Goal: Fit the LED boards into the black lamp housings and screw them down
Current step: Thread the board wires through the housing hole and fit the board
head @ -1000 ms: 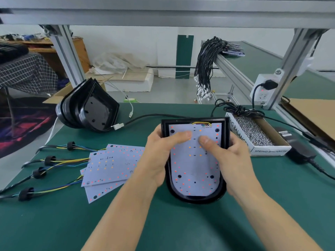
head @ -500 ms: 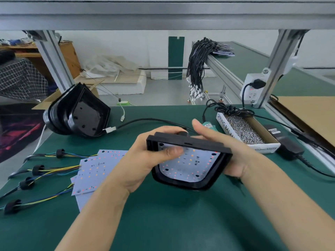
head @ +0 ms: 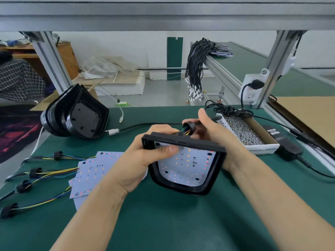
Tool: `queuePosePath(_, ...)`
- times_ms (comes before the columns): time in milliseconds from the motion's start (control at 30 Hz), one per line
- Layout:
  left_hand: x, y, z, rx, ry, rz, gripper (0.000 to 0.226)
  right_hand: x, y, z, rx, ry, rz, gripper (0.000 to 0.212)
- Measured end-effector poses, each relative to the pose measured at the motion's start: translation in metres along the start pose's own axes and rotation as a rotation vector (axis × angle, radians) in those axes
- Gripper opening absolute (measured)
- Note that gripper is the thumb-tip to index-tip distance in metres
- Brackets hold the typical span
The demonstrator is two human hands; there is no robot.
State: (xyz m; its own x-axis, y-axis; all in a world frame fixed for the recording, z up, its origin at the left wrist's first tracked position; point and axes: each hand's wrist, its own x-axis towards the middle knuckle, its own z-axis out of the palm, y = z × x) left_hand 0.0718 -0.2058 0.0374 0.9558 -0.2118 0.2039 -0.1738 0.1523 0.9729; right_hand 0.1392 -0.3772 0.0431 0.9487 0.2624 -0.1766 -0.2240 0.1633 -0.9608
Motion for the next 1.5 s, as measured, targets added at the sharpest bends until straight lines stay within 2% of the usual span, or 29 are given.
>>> queuePosePath(33, 0.0, -0.001, -0.002, -0.022, 0.002, -0.008, 0.021, -0.001, -0.001, 0.0, 0.036, -0.023, -0.003, 0.031)
queuePosePath(100, 0.001, 0.0, -0.001, -0.03, -0.098, 0.009, 0.023, 0.001, 0.001, -0.003, 0.068, -0.065, -0.013, 0.018)
queuePosePath(167, 0.002, 0.001, 0.002, 0.007, -0.184, 0.04, 0.022, 0.0, -0.001, -0.002, 0.109, -0.088, -0.011, 0.015)
queuePosePath(233, 0.004, 0.001, 0.004, -0.002, -0.162, 0.039, 0.027, 0.002, 0.0, -0.002, 0.146, -0.107, -0.029, 0.014)
queuePosePath(300, 0.006, 0.001, 0.004, -0.046, -0.124, 0.019, 0.028, 0.001, 0.0, 0.002, 0.139, -0.179, -0.045, 0.023)
queuePosePath(333, 0.006, 0.001, 0.005, -0.06, -0.125, 0.018, 0.028, 0.003, 0.004, 0.001, 0.097, -0.241, -0.055, 0.041)
queuePosePath(367, 0.006, 0.001, 0.005, -0.068, -0.138, 0.02, 0.03, 0.0, 0.004, 0.005, 0.049, -0.255, -0.055, 0.049)
queuePosePath(400, 0.006, 0.001, 0.005, -0.075, -0.155, 0.024, 0.034, 0.001, 0.008, 0.003, 0.033, -0.217, -0.062, 0.046)
queuePosePath(467, 0.007, 0.0, 0.005, -0.096, -0.179, 0.035, 0.039, -0.002, 0.012, 0.0, 0.078, -0.088, -0.065, 0.025)
queuePosePath(500, 0.008, 0.0, 0.006, -0.116, -0.178, 0.04, 0.038, -0.005, 0.013, 0.001, 0.138, -0.064, -0.063, 0.023)
queuePosePath(633, 0.012, 0.0, 0.012, -0.157, -0.147, 0.037, 0.028, -0.011, 0.016, 0.008, 0.207, -0.018, -0.1, 0.028)
queuePosePath(767, 0.006, 0.003, 0.017, -0.016, -0.172, 0.125, 0.019, -0.002, 0.007, 0.007, 0.158, 0.164, -0.129, 0.024)
queuePosePath(933, 0.005, 0.003, 0.012, 0.0, -0.123, 0.087, 0.024, 0.008, 0.006, 0.007, 0.195, 0.232, -0.129, 0.025)
queuePosePath(1000, 0.007, 0.001, 0.008, -0.015, -0.074, 0.059, 0.029, 0.008, 0.005, 0.005, 0.246, 0.16, -0.109, 0.023)
queuePosePath(1067, 0.007, -0.003, 0.006, -0.023, -0.025, 0.069, 0.025, 0.004, 0.005, 0.004, 0.25, -0.015, -0.014, 0.024)
queuePosePath(1167, 0.004, -0.006, 0.003, -0.028, -0.001, 0.055, 0.027, -0.004, 0.005, 0.002, 0.092, -0.167, 0.024, 0.027)
queuePosePath(1267, 0.003, -0.004, 0.003, -0.025, -0.063, 0.038, 0.026, -0.006, 0.0, 0.004, 0.088, -0.089, -0.062, 0.02)
queuePosePath(1367, 0.003, -0.002, 0.004, -0.031, -0.068, 0.031, 0.029, -0.008, 0.001, 0.006, 0.024, -0.052, -0.093, 0.026)
queuePosePath(1500, 0.001, -0.006, 0.007, -0.013, -0.083, 0.107, 0.024, -0.009, 0.006, 0.007, -0.01, -0.033, -0.114, 0.034)
